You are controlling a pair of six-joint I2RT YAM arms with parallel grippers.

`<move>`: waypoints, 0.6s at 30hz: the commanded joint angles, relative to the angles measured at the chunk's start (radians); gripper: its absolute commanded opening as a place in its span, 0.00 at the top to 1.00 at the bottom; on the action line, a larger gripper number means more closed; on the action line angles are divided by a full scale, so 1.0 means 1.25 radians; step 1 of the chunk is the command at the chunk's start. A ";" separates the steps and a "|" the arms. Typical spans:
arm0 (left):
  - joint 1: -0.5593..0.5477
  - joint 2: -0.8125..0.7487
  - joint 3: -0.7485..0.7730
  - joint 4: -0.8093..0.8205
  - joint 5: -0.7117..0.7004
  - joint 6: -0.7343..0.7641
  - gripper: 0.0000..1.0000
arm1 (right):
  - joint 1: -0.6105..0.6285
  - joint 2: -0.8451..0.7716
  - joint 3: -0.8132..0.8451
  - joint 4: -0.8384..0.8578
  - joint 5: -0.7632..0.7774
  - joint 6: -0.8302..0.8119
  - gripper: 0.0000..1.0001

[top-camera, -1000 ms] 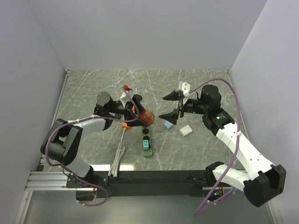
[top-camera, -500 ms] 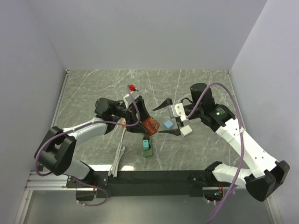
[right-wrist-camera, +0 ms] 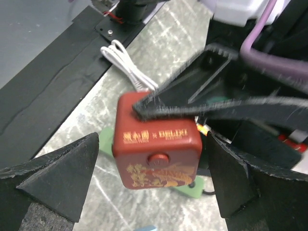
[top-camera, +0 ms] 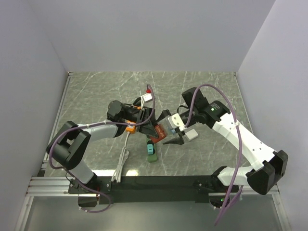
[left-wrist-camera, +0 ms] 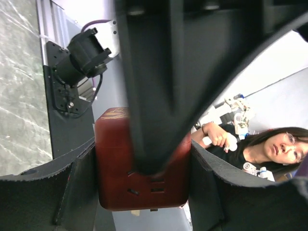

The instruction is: Insert the plug

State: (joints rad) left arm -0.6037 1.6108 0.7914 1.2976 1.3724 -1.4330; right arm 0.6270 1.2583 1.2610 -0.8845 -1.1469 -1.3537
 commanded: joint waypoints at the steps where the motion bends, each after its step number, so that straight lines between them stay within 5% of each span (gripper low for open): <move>1: -0.010 -0.049 0.028 0.453 -0.002 -0.022 1.00 | 0.003 -0.004 0.027 -0.028 -0.015 -0.014 0.03; 7: -0.012 -0.065 0.010 0.452 -0.004 -0.006 1.00 | 0.004 -0.026 -0.003 0.060 -0.016 0.063 0.09; 12: -0.015 -0.072 0.006 0.451 -0.006 0.009 0.97 | 0.004 -0.014 0.018 0.045 -0.042 0.069 0.54; 16: -0.014 -0.070 0.005 0.449 -0.004 0.017 0.47 | 0.004 -0.019 0.015 0.104 -0.064 0.141 0.92; 18: -0.008 -0.068 0.003 0.449 -0.001 0.017 0.23 | 0.004 -0.039 -0.011 0.227 -0.037 0.265 0.97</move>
State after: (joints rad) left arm -0.6151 1.5600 0.7910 1.2995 1.3735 -1.4330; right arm 0.6270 1.2446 1.2533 -0.7990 -1.1683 -1.2129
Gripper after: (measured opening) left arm 0.730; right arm 0.663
